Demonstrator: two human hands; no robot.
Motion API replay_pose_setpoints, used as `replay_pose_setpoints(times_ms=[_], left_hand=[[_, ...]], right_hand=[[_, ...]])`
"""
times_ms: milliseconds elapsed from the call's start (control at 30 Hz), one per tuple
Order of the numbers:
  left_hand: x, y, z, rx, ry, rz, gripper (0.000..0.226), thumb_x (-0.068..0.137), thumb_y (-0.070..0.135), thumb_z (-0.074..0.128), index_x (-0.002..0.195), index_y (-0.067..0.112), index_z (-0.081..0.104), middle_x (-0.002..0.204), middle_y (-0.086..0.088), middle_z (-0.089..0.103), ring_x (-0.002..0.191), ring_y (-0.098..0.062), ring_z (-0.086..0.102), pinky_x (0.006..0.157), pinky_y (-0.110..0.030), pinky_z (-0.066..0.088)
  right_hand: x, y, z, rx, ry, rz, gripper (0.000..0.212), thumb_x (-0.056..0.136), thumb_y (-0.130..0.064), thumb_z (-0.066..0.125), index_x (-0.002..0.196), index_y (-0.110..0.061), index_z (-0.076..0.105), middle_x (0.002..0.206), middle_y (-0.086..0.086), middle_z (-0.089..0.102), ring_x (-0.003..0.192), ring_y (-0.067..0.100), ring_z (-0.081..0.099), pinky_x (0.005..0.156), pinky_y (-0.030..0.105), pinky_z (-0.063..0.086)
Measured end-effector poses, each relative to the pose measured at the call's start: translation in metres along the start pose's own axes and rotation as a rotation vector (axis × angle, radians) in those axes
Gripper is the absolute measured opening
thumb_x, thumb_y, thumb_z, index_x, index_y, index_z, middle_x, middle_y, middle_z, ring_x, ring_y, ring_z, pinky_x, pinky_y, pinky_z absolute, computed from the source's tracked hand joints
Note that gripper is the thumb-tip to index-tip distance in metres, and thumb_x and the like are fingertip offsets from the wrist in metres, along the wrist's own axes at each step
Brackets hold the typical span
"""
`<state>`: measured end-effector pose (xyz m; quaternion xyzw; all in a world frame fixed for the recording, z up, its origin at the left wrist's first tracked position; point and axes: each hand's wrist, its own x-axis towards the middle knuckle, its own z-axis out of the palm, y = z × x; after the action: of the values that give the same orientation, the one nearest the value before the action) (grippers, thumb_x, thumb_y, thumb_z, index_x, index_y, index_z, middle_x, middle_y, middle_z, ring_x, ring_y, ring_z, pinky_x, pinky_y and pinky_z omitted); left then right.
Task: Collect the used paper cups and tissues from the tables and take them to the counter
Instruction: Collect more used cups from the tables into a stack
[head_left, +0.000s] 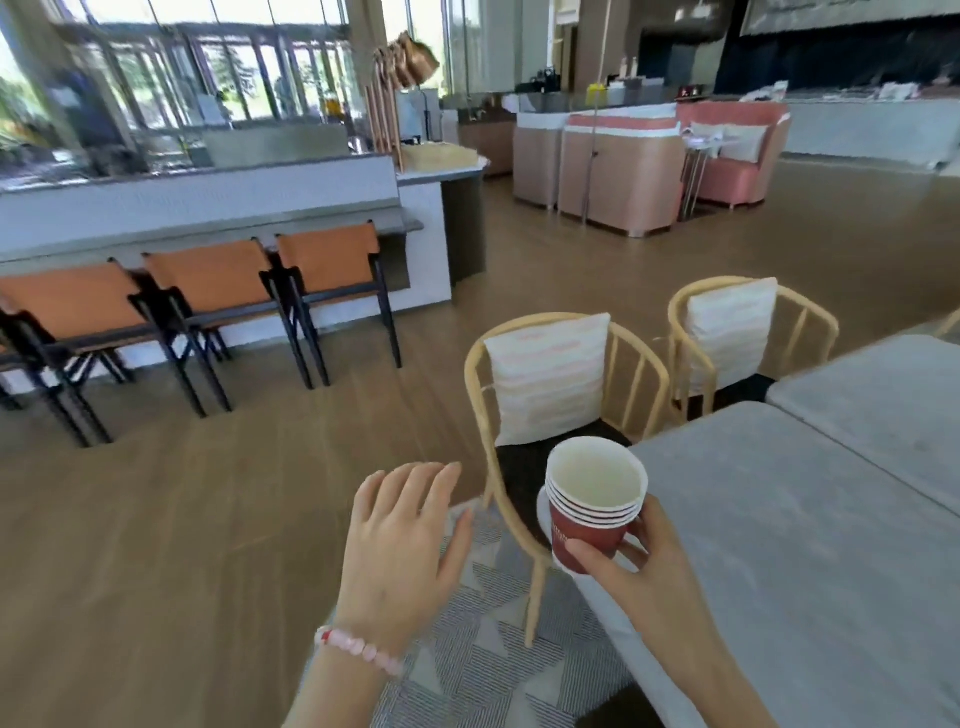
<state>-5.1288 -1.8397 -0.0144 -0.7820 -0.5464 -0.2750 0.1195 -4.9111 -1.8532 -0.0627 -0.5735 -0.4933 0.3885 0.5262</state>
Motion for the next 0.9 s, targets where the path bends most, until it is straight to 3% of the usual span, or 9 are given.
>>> replay_pose_setpoints(times_ms=[200, 333, 467, 700, 900], left_hand=[[0.007, -0.096, -0.020, 0.098, 0.070, -0.103, 0.039, 0.088, 0.036, 0.042, 0.110, 0.012, 0.064, 0.106, 0.001, 0.066, 0.100, -0.022, 0.061, 0.092, -0.043, 0.042], [0.009, -0.149, -0.023, 0.128, 0.079, -0.142, 0.039, 0.088, 0.036, 0.042, 0.109, 0.013, 0.065, 0.105, 0.002, 0.065, 0.100, -0.022, 0.061, 0.093, -0.042, 0.042], [0.021, -0.188, -0.018, 0.146, 0.099, -0.169, 0.038, 0.087, 0.035, 0.042, 0.109, 0.013, 0.065, 0.105, 0.002, 0.065, 0.099, -0.022, 0.061, 0.091, -0.043, 0.044], [0.074, -0.262, 0.015, 0.189, 0.136, -0.217, 0.038, 0.087, 0.034, 0.043, 0.108, 0.012, 0.065, 0.105, 0.000, 0.066, 0.099, -0.023, 0.062, 0.090, -0.044, 0.046], [0.162, -0.322, 0.066, 0.202, 0.075, -0.220, 0.038, 0.087, 0.035, 0.041, 0.107, 0.013, 0.065, 0.104, 0.001, 0.066, 0.098, -0.023, 0.062, 0.091, -0.044, 0.046]], right_hand=[[0.044, -0.012, 0.100, 0.071, -0.185, -0.022, 0.069, 0.067, -0.020, 0.084, 0.122, -0.038, 0.048, 0.119, -0.011, 0.060, 0.102, -0.001, 0.059, 0.072, 0.010, 0.046], [0.069, -0.021, 0.155, 0.077, -0.237, -0.040, 0.066, 0.060, -0.030, 0.084, 0.113, -0.048, 0.049, 0.114, -0.019, 0.061, 0.103, -0.001, 0.061, 0.079, 0.014, 0.045], [0.095, -0.026, 0.199, 0.090, -0.307, -0.070, 0.062, 0.067, -0.022, 0.083, 0.112, -0.048, 0.049, 0.108, -0.022, 0.063, 0.100, -0.013, 0.058, 0.073, 0.007, 0.047], [0.174, -0.023, 0.272, 0.111, -0.381, -0.079, 0.059, 0.069, -0.011, 0.081, 0.112, -0.038, 0.052, 0.103, -0.026, 0.067, 0.096, -0.003, 0.065, 0.072, 0.008, 0.050], [0.282, -0.020, 0.317, 0.105, -0.377, -0.066, 0.056, 0.069, -0.017, 0.082, 0.104, -0.049, 0.052, 0.097, -0.038, 0.062, 0.091, -0.014, 0.061, 0.061, 0.005, 0.048]])
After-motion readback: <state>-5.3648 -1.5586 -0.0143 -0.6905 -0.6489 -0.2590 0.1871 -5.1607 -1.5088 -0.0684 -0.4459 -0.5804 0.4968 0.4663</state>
